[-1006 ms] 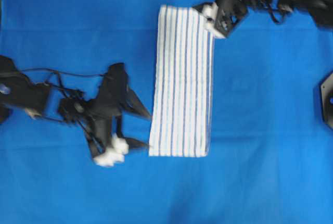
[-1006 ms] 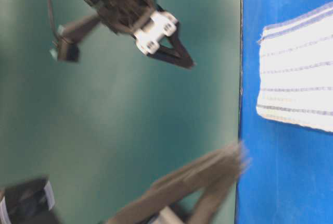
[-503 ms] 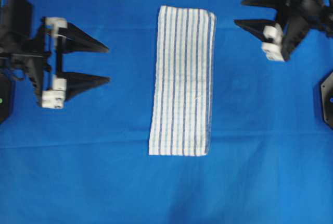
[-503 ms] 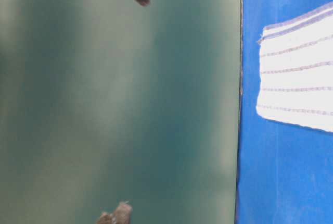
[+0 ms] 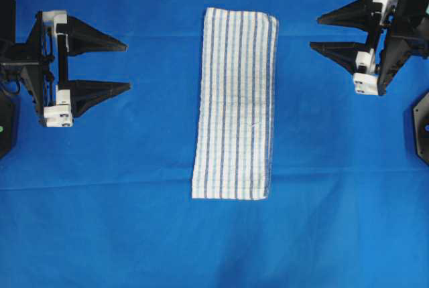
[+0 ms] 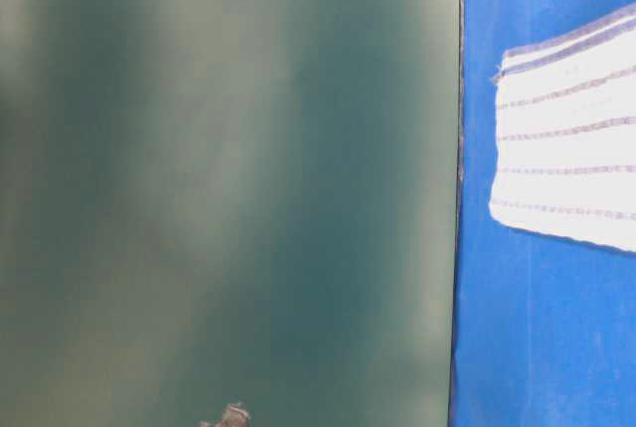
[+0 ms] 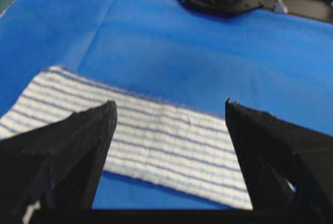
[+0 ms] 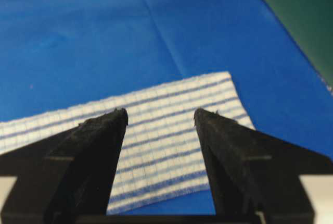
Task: Fold the blue towel.
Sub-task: 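Move both grippers to the strip's top corners and pinch them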
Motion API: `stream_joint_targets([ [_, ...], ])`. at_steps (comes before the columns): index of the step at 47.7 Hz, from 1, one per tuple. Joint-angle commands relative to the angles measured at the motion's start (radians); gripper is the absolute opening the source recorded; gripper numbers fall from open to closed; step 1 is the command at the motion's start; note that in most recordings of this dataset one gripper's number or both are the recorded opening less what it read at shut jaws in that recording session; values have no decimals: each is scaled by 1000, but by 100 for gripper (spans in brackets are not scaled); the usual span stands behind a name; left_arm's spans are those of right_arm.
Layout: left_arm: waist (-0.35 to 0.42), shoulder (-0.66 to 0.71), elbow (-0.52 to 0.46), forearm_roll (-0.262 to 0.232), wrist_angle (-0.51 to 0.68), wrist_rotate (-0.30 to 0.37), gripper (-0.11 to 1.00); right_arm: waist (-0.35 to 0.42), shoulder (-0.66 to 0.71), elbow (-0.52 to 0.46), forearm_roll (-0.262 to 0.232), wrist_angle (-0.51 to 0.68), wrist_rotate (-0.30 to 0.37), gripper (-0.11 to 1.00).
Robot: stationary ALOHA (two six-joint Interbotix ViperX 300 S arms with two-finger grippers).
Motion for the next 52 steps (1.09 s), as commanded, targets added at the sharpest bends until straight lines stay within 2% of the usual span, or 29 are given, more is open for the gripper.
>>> stream_joint_targets([
  [1, 25, 12, -21, 2, -15, 5, 78, -14, 15, -28, 0, -15, 2, 60],
  [12, 141, 173, -101, 3, -52, 18, 79, -138, 149, -80, 3, -17, 2, 60],
  [18, 218, 351, -184, 3, -55, 49, 79, -195, 287, -137, 3, -17, 2, 60],
  [24, 276, 557, -275, 2, -58, 51, 79, -236, 437, -189, 0, -17, 2, 60],
  [29, 308, 713, -353, 3, -58, 52, 79, -258, 549, -222, 0, -29, 0, 60],
  [36, 336, 862, -443, 2, -64, 55, 79, -268, 663, -256, 0, -67, 0, 60],
  [52, 357, 1017, -554, 3, -92, 57, 79, -272, 798, -285, 3, -127, 0, 60],
])
